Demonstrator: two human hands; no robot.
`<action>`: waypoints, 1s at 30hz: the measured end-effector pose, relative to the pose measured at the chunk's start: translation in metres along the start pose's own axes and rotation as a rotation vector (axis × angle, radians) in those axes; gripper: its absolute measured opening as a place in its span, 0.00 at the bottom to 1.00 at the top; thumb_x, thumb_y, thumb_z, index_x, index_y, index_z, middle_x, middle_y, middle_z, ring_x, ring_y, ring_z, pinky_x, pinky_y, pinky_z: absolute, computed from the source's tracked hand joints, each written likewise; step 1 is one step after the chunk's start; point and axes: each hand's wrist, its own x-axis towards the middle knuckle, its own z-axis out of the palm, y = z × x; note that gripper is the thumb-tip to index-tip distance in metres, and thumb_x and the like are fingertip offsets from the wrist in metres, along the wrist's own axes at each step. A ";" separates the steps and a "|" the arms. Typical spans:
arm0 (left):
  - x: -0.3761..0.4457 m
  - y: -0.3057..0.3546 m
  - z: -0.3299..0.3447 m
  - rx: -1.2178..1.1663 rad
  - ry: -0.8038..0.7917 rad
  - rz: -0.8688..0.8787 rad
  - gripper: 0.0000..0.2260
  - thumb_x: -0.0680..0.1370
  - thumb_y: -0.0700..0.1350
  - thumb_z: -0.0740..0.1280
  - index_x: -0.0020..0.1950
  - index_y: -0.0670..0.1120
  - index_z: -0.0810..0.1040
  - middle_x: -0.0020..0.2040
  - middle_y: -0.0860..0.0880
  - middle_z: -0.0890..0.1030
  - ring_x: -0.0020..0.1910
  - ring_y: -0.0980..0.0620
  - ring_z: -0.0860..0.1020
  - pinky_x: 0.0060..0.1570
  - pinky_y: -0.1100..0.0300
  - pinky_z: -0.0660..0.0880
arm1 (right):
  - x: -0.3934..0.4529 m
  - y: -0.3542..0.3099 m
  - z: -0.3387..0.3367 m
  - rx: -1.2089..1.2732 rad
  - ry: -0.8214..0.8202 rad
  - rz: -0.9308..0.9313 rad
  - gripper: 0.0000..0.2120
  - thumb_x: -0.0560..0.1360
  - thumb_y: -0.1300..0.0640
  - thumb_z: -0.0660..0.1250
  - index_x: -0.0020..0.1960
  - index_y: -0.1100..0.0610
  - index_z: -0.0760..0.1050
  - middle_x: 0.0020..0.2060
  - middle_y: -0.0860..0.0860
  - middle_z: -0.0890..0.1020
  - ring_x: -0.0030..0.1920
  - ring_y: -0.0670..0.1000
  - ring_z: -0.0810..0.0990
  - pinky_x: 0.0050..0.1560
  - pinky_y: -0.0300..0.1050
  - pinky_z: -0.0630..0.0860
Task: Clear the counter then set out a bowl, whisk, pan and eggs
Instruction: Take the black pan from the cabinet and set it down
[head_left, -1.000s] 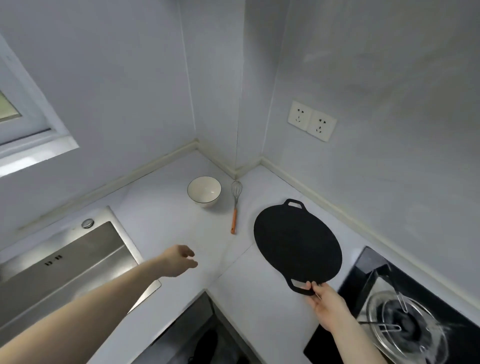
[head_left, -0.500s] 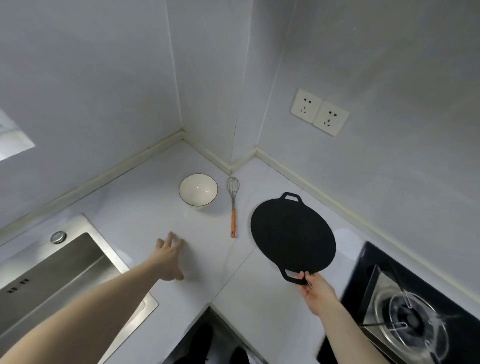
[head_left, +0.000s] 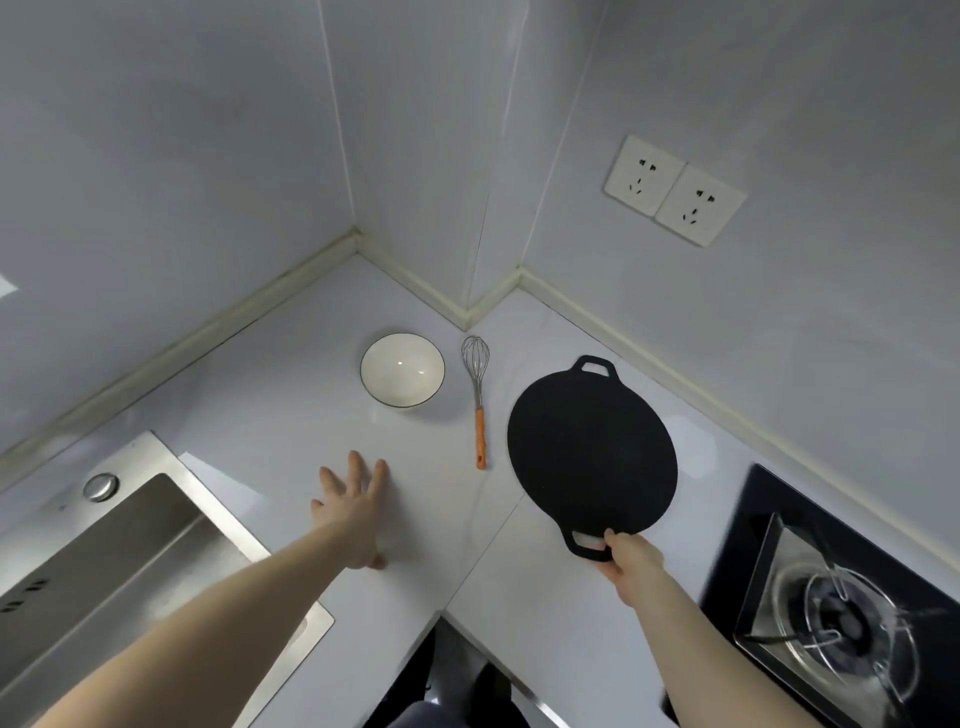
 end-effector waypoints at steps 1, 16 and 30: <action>-0.001 0.001 0.000 0.007 0.000 -0.006 0.64 0.64 0.62 0.81 0.80 0.54 0.34 0.79 0.45 0.33 0.76 0.26 0.42 0.65 0.42 0.70 | -0.001 -0.003 0.002 -0.024 0.010 -0.018 0.06 0.83 0.67 0.63 0.59 0.63 0.71 0.37 0.55 0.77 0.57 0.57 0.77 0.64 0.55 0.78; -0.004 0.007 -0.005 -0.003 0.010 -0.040 0.63 0.62 0.60 0.80 0.80 0.56 0.34 0.78 0.46 0.34 0.75 0.28 0.46 0.64 0.42 0.73 | -0.004 -0.013 0.025 -0.148 0.020 -0.004 0.13 0.75 0.63 0.70 0.59 0.63 0.75 0.40 0.57 0.88 0.53 0.55 0.82 0.53 0.52 0.82; 0.002 0.008 -0.004 0.038 0.010 -0.017 0.64 0.62 0.61 0.79 0.80 0.54 0.33 0.79 0.45 0.33 0.74 0.29 0.48 0.63 0.47 0.76 | -0.026 -0.009 0.023 0.208 -0.034 0.053 0.16 0.76 0.64 0.71 0.61 0.63 0.71 0.63 0.61 0.75 0.63 0.62 0.76 0.67 0.58 0.77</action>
